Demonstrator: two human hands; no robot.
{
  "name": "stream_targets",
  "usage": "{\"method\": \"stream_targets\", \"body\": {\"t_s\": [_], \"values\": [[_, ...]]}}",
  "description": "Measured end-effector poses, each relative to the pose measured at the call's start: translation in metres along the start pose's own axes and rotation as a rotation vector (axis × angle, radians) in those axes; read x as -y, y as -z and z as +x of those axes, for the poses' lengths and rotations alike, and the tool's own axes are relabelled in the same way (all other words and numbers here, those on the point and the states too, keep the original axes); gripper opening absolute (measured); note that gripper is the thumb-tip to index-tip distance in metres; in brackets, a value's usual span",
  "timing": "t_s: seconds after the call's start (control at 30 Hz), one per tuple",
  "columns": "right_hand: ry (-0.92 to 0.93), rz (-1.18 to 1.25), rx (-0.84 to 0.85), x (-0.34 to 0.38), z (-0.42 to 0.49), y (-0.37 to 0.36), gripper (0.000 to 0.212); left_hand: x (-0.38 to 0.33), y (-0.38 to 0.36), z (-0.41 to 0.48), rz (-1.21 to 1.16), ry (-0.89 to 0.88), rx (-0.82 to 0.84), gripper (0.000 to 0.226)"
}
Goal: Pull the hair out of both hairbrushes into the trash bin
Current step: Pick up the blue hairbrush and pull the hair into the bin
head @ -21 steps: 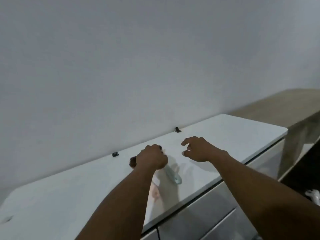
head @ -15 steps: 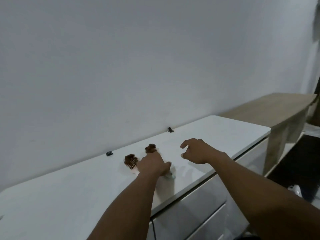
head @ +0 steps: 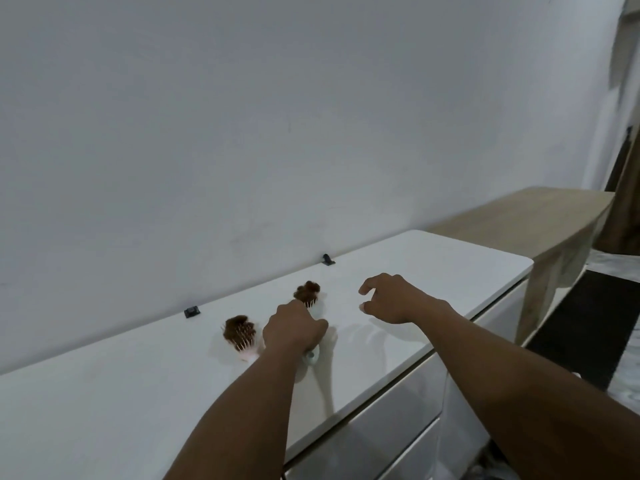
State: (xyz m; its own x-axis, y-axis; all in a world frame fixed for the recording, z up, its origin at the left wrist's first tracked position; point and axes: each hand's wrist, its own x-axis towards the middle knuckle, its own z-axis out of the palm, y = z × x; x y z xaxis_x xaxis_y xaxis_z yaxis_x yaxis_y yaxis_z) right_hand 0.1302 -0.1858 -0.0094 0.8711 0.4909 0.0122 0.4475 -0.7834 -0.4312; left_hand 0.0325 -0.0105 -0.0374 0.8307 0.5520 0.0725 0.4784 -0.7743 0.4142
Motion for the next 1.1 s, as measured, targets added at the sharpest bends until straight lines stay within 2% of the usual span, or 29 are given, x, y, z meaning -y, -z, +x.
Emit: {"method": "stream_targets", "body": {"t_s": [0.13, 0.3, 0.43, 0.67, 0.77, 0.9, 1.1], "values": [[-0.004, 0.017, -0.042, -0.004, -0.011, 0.015, 0.043, -0.015, 0.002, -0.007, -0.166, -0.074, -0.04, 0.035], [-0.067, 0.135, -0.201, -0.028, -0.055, 0.051, 0.052, -0.047, 0.0, -0.037, -0.316, -0.306, -0.092, 0.036], [-0.183, 0.317, -0.351, -0.051, -0.101, 0.077, 0.062, -0.078, -0.011, -0.07, -0.338, -0.496, -0.111, 0.038], [-0.268, 0.512, -0.471, -0.095, -0.173, 0.083, 0.044, -0.123, -0.062, -0.131, -0.347, -0.766, -0.061, 0.03], [-0.315, 0.553, -0.517, -0.12, -0.191, 0.065, 0.033, -0.134, -0.095, -0.149, -0.362, -0.81, 0.022, 0.029], [-0.456, 0.662, -0.552, -0.162, -0.205, 0.022, 0.014, -0.133, -0.149, -0.169, -0.366, -0.77, 0.21, 0.027], [-0.603, 0.683, -0.496, -0.239, -0.205, -0.083, 0.016, -0.108, -0.255, -0.193, -0.42, -0.652, 0.499, 0.028]]}}
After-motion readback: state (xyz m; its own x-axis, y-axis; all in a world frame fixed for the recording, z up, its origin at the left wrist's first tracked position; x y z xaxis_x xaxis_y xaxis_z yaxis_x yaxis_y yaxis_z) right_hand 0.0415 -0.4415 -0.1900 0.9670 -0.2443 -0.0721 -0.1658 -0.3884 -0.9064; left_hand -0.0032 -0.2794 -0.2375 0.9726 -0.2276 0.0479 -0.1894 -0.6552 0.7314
